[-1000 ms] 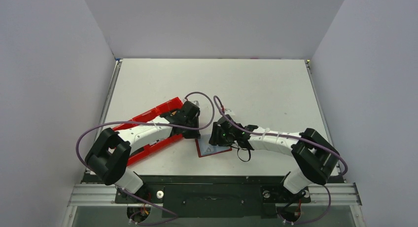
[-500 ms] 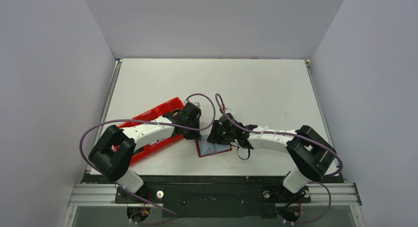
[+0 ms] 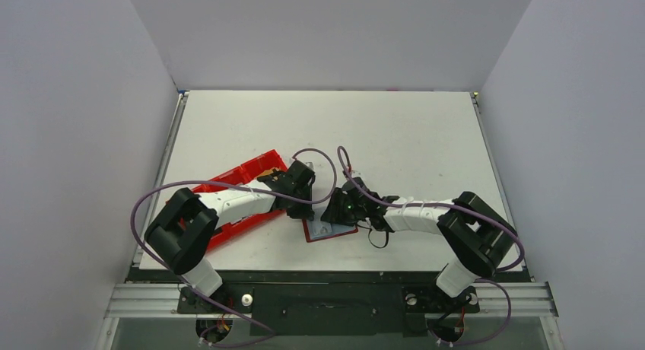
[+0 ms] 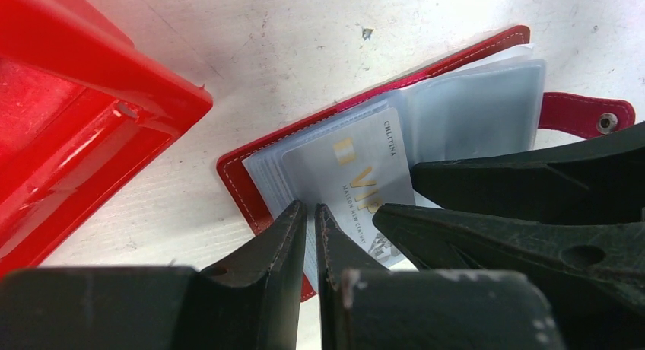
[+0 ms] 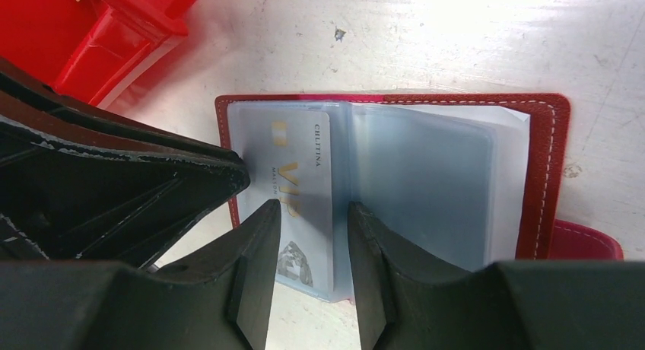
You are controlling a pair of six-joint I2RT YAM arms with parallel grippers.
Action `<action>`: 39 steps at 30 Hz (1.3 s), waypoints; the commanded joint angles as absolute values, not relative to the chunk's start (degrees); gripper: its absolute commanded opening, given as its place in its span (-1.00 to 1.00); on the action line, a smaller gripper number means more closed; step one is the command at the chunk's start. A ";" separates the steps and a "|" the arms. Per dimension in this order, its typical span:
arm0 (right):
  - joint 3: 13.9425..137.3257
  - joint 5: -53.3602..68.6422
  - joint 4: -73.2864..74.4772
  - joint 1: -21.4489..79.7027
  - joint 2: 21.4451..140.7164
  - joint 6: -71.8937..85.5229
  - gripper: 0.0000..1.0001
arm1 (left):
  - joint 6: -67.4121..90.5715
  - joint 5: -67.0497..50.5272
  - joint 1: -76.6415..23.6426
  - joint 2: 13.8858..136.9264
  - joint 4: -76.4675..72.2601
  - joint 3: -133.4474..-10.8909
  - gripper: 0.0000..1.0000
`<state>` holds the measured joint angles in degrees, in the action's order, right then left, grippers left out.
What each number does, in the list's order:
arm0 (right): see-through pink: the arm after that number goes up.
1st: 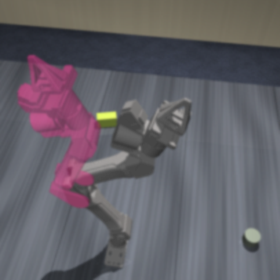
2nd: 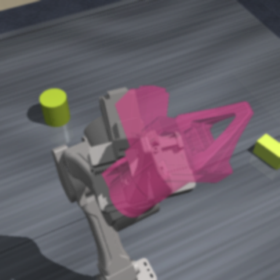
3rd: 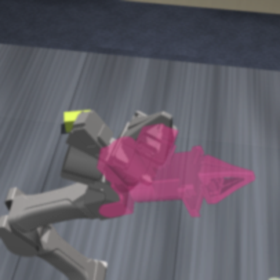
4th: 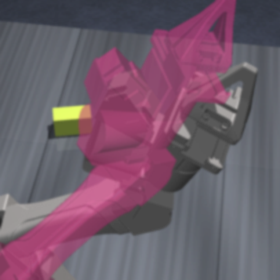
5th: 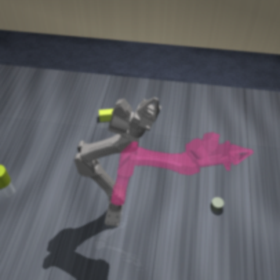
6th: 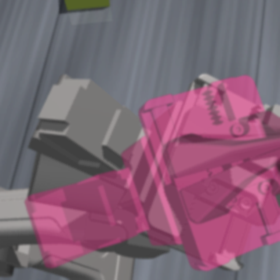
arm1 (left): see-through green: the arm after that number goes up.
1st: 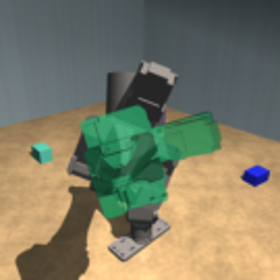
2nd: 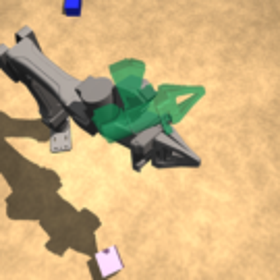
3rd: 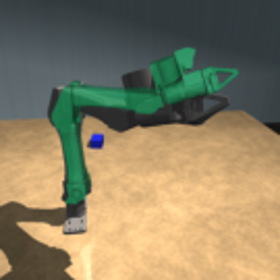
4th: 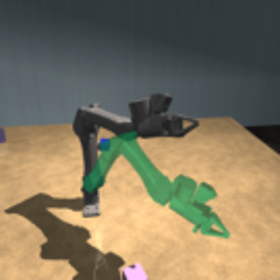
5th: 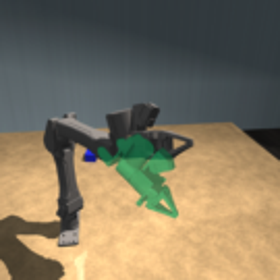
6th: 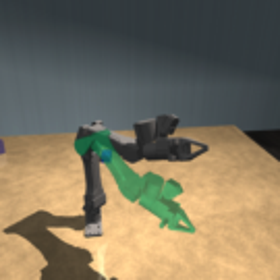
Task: Take the credit cards out of the card holder
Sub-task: Remove the credit card from the card holder.
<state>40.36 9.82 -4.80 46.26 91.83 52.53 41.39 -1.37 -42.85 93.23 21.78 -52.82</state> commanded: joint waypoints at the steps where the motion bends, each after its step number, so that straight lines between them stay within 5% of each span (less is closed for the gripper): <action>1: 38.49 11.54 -9.48 45.36 92.39 54.05 -0.31 | 42.07 -1.93 -43.74 95.27 19.58 -53.72 -0.84; 25: 23.21 26.78 -45.71 35.48 94.78 70.86 -0.43 | 43.46 -1.41 -43.77 98.03 20.56 -53.37 -0.90; 39: 21.72 27.47 -52.61 34.76 98.94 74.81 -0.74 | 43.56 -1.41 -43.80 98.08 20.63 -53.46 -0.91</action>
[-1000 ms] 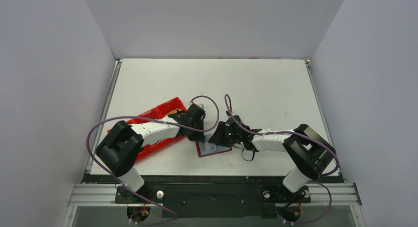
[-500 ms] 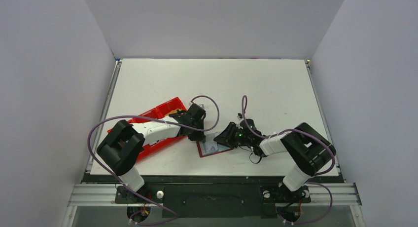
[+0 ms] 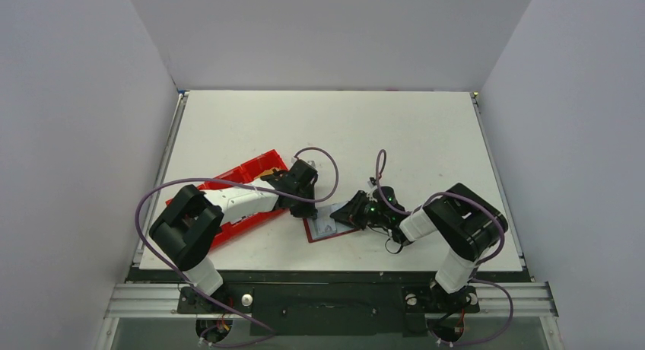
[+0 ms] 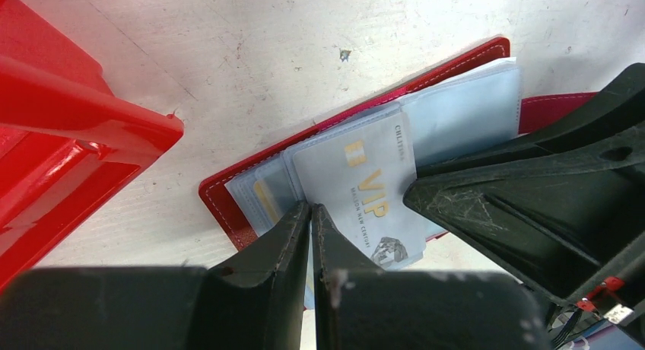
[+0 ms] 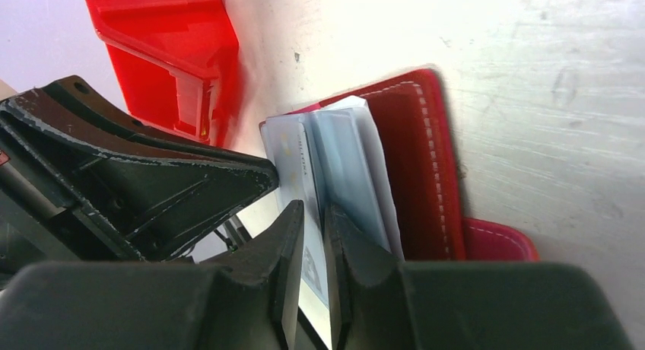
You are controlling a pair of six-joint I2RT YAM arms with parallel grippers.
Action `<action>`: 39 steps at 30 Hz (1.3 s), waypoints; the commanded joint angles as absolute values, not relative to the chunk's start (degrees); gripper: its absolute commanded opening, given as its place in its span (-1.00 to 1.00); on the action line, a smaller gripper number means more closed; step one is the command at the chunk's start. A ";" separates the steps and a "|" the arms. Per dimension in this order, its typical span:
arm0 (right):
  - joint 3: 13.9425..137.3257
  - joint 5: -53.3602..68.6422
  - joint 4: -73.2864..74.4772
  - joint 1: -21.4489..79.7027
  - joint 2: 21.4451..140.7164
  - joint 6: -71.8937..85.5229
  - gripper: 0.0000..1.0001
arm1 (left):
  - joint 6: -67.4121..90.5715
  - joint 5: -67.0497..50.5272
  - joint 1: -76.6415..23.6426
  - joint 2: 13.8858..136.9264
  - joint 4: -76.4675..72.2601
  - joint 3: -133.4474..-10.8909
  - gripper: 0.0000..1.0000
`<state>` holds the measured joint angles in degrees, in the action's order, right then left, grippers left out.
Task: Take the credit cards out of the card holder
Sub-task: Remove the credit card from the card holder.
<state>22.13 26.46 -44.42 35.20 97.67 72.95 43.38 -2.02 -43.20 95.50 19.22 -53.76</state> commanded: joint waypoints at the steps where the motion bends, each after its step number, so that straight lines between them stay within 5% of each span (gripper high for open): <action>1: 21.45 27.49 -53.36 34.69 99.29 75.17 -0.76 | 43.56 -1.41 -43.79 98.09 20.71 -53.51 -0.91; 8: 20.24 26.97 -55.12 34.18 100.00 76.23 -1.00 | 43.58 -0.95 -43.78 98.27 21.10 -53.47 -1.00; 39: 17.17 19.00 -43.14 32.55 92.01 70.05 -0.98 | 43.64 2.21 -43.74 99.84 24.26 -54.04 -1.00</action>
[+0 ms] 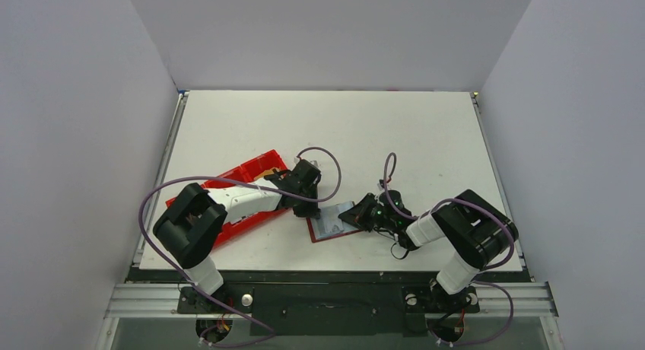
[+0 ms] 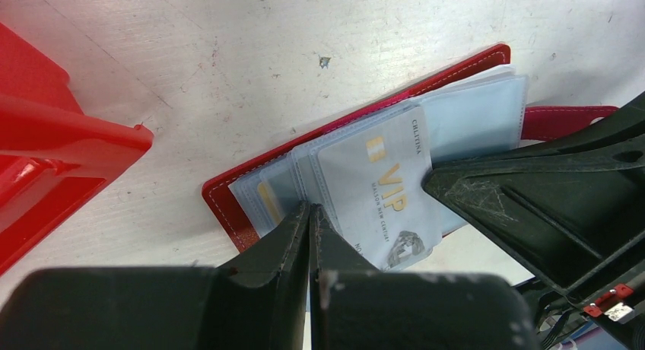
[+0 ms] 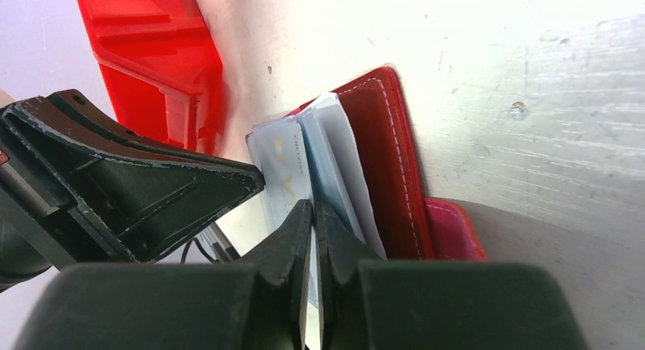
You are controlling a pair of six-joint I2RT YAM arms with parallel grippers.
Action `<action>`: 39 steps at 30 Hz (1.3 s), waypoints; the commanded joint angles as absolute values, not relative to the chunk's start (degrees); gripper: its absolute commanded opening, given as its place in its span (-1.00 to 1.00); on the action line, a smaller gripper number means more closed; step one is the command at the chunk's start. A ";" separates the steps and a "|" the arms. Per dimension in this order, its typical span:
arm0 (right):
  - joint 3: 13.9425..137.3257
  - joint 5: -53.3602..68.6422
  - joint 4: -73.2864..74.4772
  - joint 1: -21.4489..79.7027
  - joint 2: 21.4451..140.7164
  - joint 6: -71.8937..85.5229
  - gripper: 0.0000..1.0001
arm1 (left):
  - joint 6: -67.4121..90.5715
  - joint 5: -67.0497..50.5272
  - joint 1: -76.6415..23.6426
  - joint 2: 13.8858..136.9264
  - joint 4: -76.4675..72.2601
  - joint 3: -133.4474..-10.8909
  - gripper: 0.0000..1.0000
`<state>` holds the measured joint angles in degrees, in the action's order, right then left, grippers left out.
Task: Take the credit cards out of the card holder
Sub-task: Remove the credit card from the card holder.
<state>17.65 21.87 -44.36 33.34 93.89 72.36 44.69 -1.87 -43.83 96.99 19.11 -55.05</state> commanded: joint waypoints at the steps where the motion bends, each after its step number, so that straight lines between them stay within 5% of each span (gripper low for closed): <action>1: 17.11 19.10 -43.24 32.53 91.97 70.05 -0.93 | 43.62 2.20 -43.70 99.89 24.26 -54.09 -1.00; 14: 17.70 23.97 -50.61 32.92 95.21 73.07 -0.57 | 43.44 1.91 -43.77 100.11 23.96 -54.37 -1.00; 39: 16.06 23.18 -56.54 32.71 98.85 76.20 -1.00 | 43.42 2.04 -43.82 100.52 24.04 -54.28 -1.00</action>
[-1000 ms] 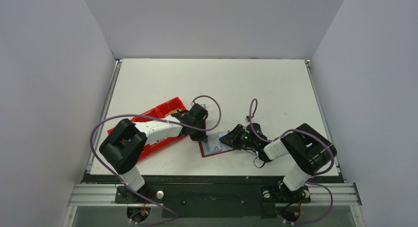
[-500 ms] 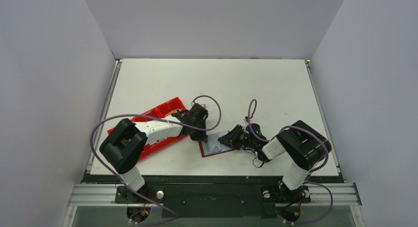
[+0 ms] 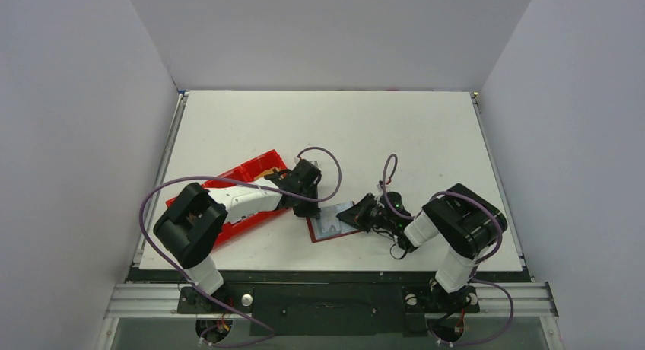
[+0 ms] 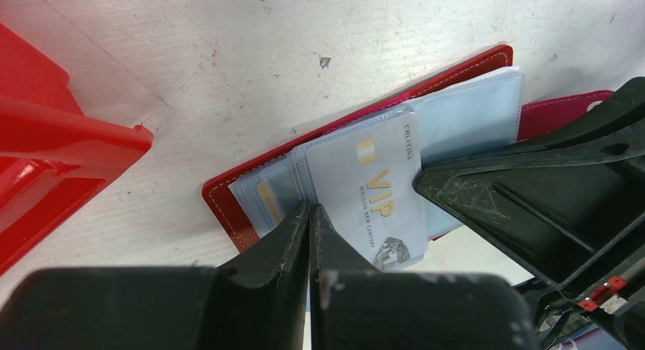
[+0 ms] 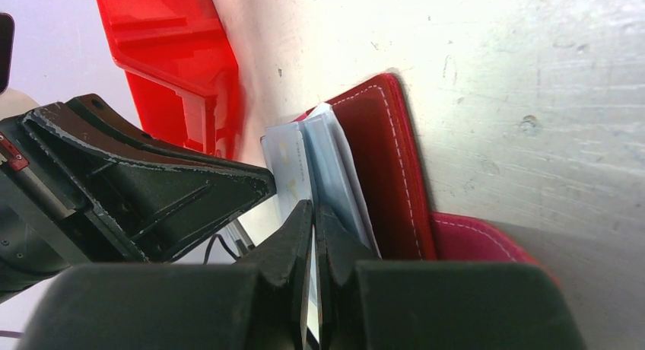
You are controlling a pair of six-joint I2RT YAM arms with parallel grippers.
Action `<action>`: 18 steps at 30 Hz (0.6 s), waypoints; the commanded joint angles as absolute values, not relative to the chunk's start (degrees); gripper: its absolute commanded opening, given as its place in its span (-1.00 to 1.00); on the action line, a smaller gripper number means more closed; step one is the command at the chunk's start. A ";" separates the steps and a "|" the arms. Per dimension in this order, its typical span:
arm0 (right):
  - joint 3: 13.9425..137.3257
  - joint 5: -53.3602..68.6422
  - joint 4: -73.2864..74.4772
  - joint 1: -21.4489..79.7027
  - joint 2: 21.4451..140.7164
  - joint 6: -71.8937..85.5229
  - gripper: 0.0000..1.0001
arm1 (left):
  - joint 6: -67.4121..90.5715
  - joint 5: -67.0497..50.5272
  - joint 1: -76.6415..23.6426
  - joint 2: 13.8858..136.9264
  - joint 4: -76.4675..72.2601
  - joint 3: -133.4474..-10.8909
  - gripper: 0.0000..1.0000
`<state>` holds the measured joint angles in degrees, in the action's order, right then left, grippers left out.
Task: Take the credit cards out of the card holder
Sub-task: Remove the credit card from the card holder.
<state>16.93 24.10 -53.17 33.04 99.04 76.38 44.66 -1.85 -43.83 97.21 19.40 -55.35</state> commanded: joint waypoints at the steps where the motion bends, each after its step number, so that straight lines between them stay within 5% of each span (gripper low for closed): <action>1: 15.57 22.80 -56.39 32.61 98.34 75.94 -1.00 | 43.42 2.07 -43.79 100.54 24.25 -54.33 -1.00; 18: 15.50 15.74 -39.29 31.86 88.12 67.57 -1.00 | 42.66 2.51 -43.61 100.78 25.05 -54.72 -1.00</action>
<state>15.64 18.37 -41.98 32.53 90.15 70.39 44.53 -1.85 -43.83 97.51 19.92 -55.81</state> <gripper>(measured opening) 0.004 0.003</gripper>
